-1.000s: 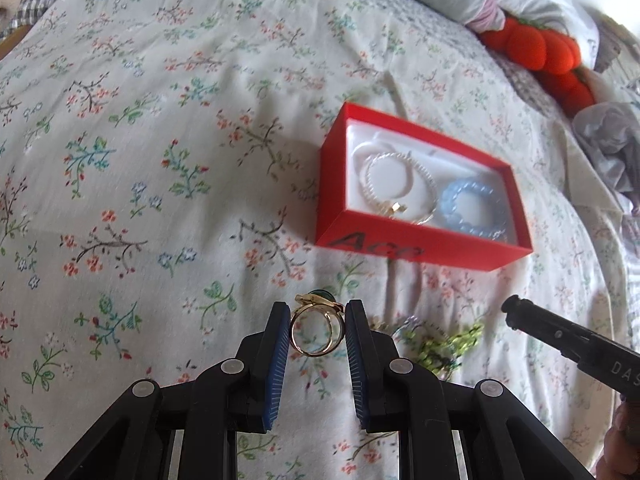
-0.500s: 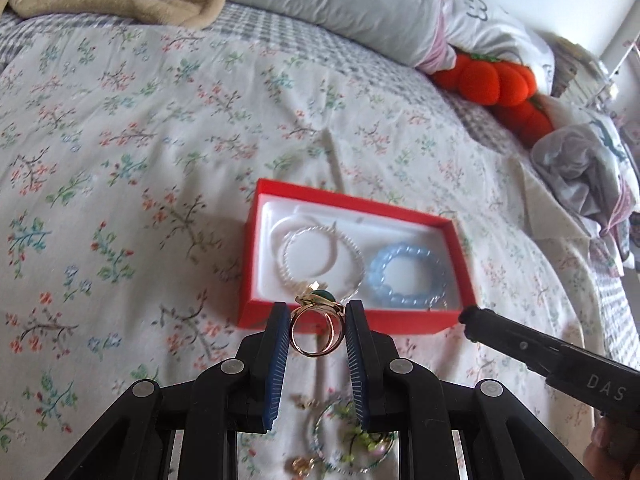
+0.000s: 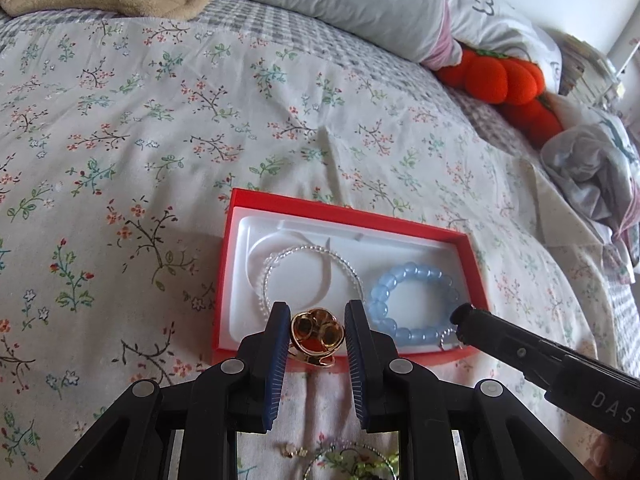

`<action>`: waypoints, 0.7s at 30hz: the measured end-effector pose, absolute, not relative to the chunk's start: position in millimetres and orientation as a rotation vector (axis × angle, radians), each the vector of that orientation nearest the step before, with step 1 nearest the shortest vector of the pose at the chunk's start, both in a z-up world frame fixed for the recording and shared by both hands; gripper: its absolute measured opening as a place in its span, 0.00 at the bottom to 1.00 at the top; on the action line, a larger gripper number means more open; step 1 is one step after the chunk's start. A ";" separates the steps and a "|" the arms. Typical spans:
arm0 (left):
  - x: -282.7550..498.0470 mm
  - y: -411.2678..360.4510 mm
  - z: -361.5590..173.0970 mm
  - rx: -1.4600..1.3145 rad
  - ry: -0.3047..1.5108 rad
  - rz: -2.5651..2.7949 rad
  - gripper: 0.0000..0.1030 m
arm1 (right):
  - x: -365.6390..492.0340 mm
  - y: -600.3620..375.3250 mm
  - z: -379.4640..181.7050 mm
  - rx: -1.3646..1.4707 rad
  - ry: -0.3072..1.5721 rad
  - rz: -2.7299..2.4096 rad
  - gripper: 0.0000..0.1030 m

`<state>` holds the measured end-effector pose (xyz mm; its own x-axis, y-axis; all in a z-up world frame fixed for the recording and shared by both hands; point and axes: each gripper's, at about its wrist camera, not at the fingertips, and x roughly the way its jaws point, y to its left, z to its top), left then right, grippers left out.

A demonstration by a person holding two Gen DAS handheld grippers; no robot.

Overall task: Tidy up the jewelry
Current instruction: 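Release the gold ring and black bead cluster into the box, opening both tools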

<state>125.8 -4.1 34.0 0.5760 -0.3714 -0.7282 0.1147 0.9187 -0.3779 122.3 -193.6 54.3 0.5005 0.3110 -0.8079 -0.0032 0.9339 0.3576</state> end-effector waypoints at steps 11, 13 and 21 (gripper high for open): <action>137.8 -13.2 24.5 -0.295 0.925 -0.277 0.22 | 136.0 -200.3 40.0 0.353 1.047 0.176 0.14; 137.6 -14.0 26.6 -0.293 0.923 -0.280 0.23 | 137.1 -204.2 39.8 0.381 1.038 0.172 0.15; 126.9 -16.3 37.2 -0.239 0.925 -0.260 0.43 | 130.3 -212.5 51.4 0.421 1.028 0.179 0.24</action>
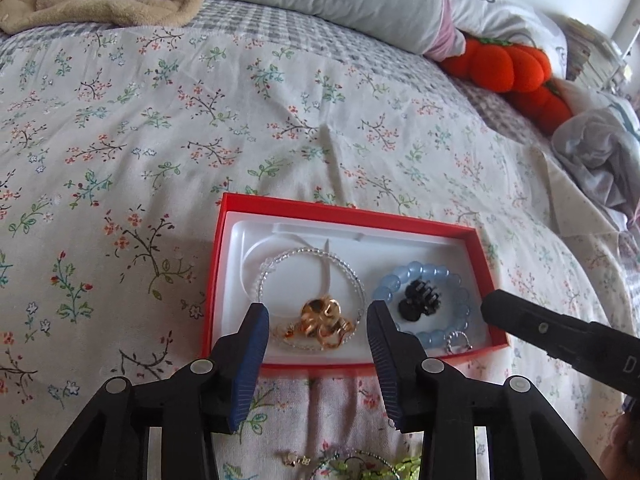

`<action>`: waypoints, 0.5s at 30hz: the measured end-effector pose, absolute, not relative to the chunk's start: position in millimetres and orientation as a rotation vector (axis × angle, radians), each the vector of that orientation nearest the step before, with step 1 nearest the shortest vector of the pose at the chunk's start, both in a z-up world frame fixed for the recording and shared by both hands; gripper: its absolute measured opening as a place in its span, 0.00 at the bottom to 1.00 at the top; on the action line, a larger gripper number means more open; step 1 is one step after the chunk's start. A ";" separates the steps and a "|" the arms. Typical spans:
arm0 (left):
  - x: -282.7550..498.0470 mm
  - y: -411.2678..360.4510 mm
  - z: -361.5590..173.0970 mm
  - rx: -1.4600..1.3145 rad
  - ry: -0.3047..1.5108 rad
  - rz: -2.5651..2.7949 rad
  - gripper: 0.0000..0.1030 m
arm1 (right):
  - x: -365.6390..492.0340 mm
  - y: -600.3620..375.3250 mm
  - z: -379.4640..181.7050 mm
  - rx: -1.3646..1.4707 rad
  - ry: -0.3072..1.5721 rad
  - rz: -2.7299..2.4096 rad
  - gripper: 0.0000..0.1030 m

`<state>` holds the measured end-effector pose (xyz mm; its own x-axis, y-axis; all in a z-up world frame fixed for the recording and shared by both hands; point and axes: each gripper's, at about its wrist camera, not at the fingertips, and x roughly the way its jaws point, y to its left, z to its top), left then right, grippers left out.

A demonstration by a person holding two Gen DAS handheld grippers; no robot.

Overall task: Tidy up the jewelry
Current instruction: 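Release the gold ring and black bead cluster into the box, opening both tools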

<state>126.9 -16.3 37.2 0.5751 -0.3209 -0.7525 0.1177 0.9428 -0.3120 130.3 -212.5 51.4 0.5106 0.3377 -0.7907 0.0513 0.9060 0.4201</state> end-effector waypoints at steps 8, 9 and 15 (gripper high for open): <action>108.8 -15.6 44.1 -0.190 0.945 -0.243 0.45 | 111.9 -205.9 69.3 0.376 1.022 0.175 0.29; 106.5 -15.0 44.7 -0.186 0.948 -0.241 0.46 | 109.4 -204.7 70.7 0.367 1.024 0.172 0.31; 91.3 -11.4 47.5 -0.161 0.966 -0.226 0.52 | 94.1 -201.1 74.7 0.337 1.043 0.167 0.37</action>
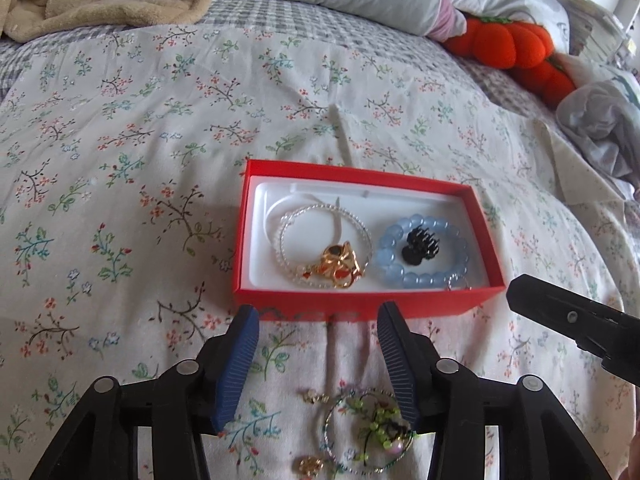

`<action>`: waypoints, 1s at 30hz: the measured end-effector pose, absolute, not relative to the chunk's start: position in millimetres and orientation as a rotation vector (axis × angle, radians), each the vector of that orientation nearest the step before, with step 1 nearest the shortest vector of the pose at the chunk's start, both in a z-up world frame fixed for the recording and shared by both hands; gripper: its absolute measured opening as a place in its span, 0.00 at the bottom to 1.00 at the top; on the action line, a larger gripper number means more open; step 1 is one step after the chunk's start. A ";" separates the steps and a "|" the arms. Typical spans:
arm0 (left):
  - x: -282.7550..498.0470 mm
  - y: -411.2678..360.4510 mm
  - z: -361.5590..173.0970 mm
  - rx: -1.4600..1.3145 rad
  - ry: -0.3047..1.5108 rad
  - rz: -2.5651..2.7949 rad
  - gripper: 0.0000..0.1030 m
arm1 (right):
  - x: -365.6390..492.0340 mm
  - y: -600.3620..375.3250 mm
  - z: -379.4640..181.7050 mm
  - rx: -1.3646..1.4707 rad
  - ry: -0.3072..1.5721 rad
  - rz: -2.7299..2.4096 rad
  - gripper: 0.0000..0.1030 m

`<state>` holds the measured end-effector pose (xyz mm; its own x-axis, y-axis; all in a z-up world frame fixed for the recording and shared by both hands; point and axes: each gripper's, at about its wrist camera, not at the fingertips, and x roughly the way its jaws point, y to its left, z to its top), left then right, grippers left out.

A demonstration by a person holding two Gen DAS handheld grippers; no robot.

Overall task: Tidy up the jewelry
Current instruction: 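Release the gold ring and black bead cluster into the box, opening both tools, then grasp the small gold charm beside the green beaded bracelet with the left tool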

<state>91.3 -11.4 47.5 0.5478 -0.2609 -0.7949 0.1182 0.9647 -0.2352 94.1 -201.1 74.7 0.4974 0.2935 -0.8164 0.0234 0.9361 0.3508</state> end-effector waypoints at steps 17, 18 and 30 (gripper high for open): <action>64.1 2.8 26.5 -0.057 1.128 -0.100 0.84 | 63.2 -192.0 63.0 0.257 1.149 0.102 0.65; 62.9 3.5 22.9 -0.052 1.148 -0.098 0.84 | 63.2 -191.8 60.5 0.246 1.162 0.089 0.65; 58.9 1.1 -3.5 -0.155 1.292 -0.184 0.78 | 62.0 -183.5 36.8 0.170 1.264 0.067 0.67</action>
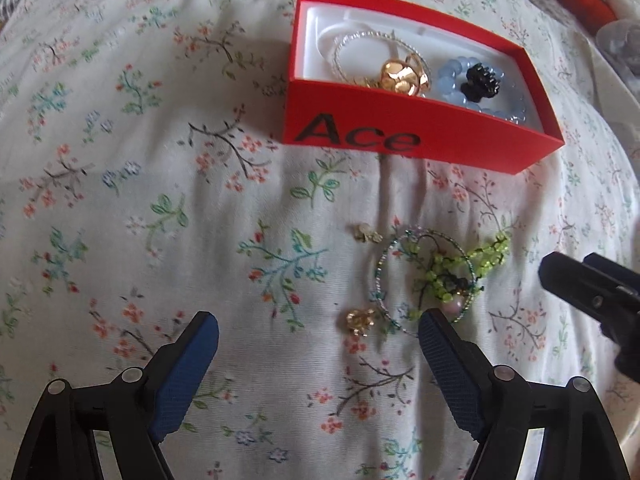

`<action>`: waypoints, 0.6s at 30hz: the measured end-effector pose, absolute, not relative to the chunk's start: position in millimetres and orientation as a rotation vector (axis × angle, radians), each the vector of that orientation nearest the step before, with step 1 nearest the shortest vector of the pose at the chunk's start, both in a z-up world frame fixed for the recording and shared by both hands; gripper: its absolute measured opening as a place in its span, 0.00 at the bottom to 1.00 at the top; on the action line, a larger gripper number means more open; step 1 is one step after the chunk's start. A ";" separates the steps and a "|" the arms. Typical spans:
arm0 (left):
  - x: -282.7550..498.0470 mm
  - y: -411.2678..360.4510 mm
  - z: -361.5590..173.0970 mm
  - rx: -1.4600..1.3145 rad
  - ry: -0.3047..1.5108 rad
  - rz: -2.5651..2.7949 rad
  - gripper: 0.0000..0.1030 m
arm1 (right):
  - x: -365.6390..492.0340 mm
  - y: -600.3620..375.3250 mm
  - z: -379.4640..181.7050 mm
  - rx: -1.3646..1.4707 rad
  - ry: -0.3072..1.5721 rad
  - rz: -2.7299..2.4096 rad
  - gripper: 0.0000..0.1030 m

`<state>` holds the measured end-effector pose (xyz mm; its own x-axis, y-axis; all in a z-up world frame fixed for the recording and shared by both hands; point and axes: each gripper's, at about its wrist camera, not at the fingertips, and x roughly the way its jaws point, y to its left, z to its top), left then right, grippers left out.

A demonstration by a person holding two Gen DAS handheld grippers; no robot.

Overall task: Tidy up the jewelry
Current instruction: 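Grasp the small gold charm beside the green beaded bracelet with the left tool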

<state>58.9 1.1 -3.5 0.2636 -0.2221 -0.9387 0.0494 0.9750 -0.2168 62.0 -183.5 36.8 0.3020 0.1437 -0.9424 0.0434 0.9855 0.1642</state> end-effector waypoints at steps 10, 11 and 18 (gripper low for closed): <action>61.6 -16.9 -21.8 -0.203 1.347 -0.182 0.39 | 64.3 -191.2 30.8 0.178 1.282 0.043 0.67; 62.3 -18.8 -21.8 -0.206 1.347 -0.184 0.35 | 64.3 -191.8 30.6 0.178 1.282 0.042 0.67; 64.7 -34.6 -26.9 -0.231 1.363 -0.197 0.14 | 63.5 -196.4 29.8 0.187 1.284 0.038 0.67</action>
